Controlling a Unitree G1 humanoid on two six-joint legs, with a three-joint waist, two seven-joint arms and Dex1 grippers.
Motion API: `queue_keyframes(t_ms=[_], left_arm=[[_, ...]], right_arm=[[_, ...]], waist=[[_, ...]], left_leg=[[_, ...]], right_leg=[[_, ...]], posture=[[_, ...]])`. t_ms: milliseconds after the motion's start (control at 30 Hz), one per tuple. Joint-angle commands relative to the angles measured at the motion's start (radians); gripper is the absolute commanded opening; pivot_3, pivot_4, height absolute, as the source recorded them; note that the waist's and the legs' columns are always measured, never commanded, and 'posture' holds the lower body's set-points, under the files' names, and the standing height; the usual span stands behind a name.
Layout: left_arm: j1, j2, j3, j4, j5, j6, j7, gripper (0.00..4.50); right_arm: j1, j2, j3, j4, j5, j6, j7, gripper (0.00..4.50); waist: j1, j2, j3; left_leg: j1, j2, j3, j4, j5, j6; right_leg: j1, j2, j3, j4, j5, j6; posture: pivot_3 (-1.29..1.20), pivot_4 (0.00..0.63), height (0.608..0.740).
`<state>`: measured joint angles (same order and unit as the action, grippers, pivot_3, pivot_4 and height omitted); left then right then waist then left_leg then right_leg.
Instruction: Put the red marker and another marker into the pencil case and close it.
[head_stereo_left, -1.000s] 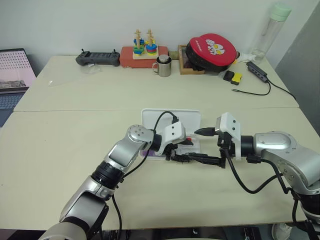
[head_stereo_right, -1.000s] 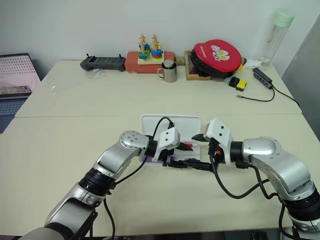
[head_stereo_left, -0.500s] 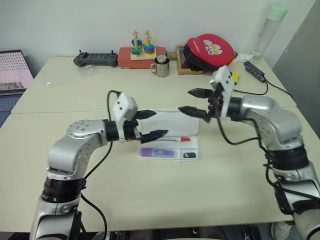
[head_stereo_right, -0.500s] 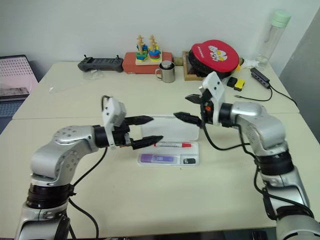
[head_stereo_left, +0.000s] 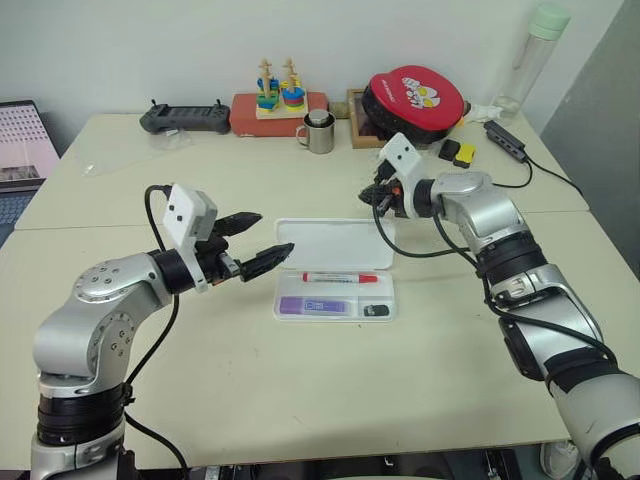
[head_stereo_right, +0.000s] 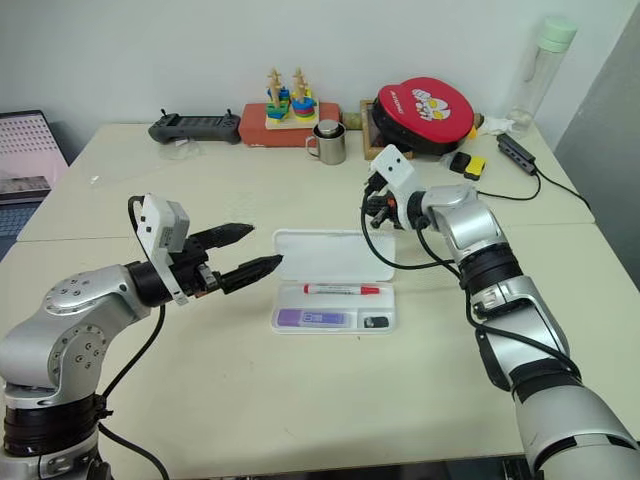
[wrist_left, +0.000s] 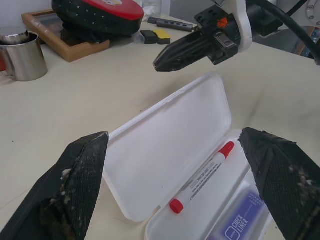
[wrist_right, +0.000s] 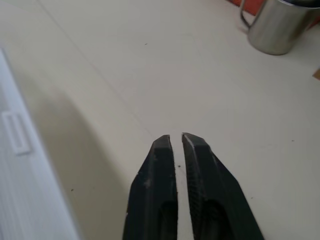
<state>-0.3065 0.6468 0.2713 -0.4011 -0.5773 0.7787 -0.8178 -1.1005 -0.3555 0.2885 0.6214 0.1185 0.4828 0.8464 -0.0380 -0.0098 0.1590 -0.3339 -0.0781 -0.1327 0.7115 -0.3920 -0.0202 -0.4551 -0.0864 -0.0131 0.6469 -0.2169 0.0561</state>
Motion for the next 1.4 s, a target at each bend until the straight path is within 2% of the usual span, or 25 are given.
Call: queue_keyframes(t_ms=[33, 267, 500, 667, 867, 1133, 1200, 1300, 1400], left_arm=[[-0.012, 0.036, 0.040, -0.015, -0.053, 0.011, 0.001, 4.50], [-0.002, 0.124, 0.040, -0.029, -0.135, 0.051, -0.052, 4.50], [0.098, 0.214, 0.018, -0.103, -0.169, 0.052, -0.135, 4.50], [0.135, 0.231, -0.017, -0.111, -0.146, 0.019, -0.142, 4.50], [0.145, 0.229, -0.044, -0.100, -0.125, -0.006, -0.134, 4.50], [0.123, 0.199, -0.057, -0.046, -0.099, -0.024, -0.086, 4.50], [0.120, 0.195, -0.052, -0.031, -0.093, -0.030, -0.076, 4.50], [0.079, 0.146, 0.004, 0.068, -0.091, -0.025, 0.013, 4.50], [0.058, 0.133, -0.008, 0.157, -0.024, -0.064, 0.061, 4.50]], right_arm=[[0.047, -0.022, 0.029, -0.134, -0.011, -0.007, 0.101, 0.03], [0.179, -0.091, 0.080, -0.425, 0.025, 0.059, 0.287, 0.03], [0.279, -0.145, 0.129, -0.614, 0.037, 0.097, 0.374, 0.03], [0.333, -0.155, 0.205, -0.612, -0.034, 0.095, 0.344, 0.03], [0.361, -0.155, 0.194, -0.569, -0.037, 0.112, 0.326, 0.03], [0.454, -0.205, 0.108, -0.624, 0.010, 0.142, 0.312, 0.03], [0.474, -0.194, 0.046, -0.658, 0.070, 0.157, 0.306, 0.03], [0.491, -0.152, -0.132, -0.724, 0.211, 0.210, 0.257, 0.03], [0.523, -0.192, -0.176, -0.728, 0.213, 0.235, 0.221, 0.53]], waist=[[0.000, 0.000, 0.000], [-0.002, 0.000, 0.000], [-0.006, 0.001, 0.000], [0.001, 0.001, 0.000], [0.006, 0.001, 0.000], [0.014, 0.000, 0.000], [0.014, 0.000, 0.000], [0.014, 0.001, 0.000], [0.012, 0.001, 0.000]], left_leg=[[0.000, 0.000, 0.000, 0.000, 0.000, 0.000], [0.000, 0.000, -0.001, 0.000, 0.000, 0.000], [0.001, 0.001, 0.000, -0.001, 0.000, 0.000], [0.000, 0.000, 0.000, -0.001, 0.000, 0.000], [0.001, 0.000, 0.000, -0.001, 0.000, 0.000], [0.002, 0.000, -0.002, -0.001, 0.000, 0.000], [0.003, 0.000, -0.002, -0.001, 0.000, 0.000], [0.003, 0.000, -0.002, -0.001, 0.000, 0.000], [0.002, 0.000, -0.002, -0.001, 0.000, 0.000]], right_leg=[[0.000, 0.000, 0.000, 0.000, 0.000, 0.000], [0.000, 0.000, 0.000, 0.000, 0.000, 0.000], [0.000, 0.001, 0.000, 0.000, 0.000, 0.000], [0.000, 0.000, 0.000, -0.001, 0.000, 0.000], [0.001, 0.000, 0.000, -0.001, 0.000, 0.000], [0.003, 0.000, 0.000, -0.002, 0.000, 0.000], [0.005, 0.000, 0.000, -0.002, 0.000, 0.000], [0.004, 0.000, 0.000, -0.002, 0.000, 0.000], [0.003, 0.001, 0.000, -0.001, 0.000, 0.000]], posture=[[0.00, 0.150, 0.740], [0.00, 0.150, 0.740], [0.00, 0.150, 0.740], [0.00, 0.150, 0.740], [0.00, 0.150, 0.740], [0.00, 0.150, 0.740], [0.00, 0.150, 0.740], [0.00, 0.150, 0.740], [0.00, 0.150, 0.740]])
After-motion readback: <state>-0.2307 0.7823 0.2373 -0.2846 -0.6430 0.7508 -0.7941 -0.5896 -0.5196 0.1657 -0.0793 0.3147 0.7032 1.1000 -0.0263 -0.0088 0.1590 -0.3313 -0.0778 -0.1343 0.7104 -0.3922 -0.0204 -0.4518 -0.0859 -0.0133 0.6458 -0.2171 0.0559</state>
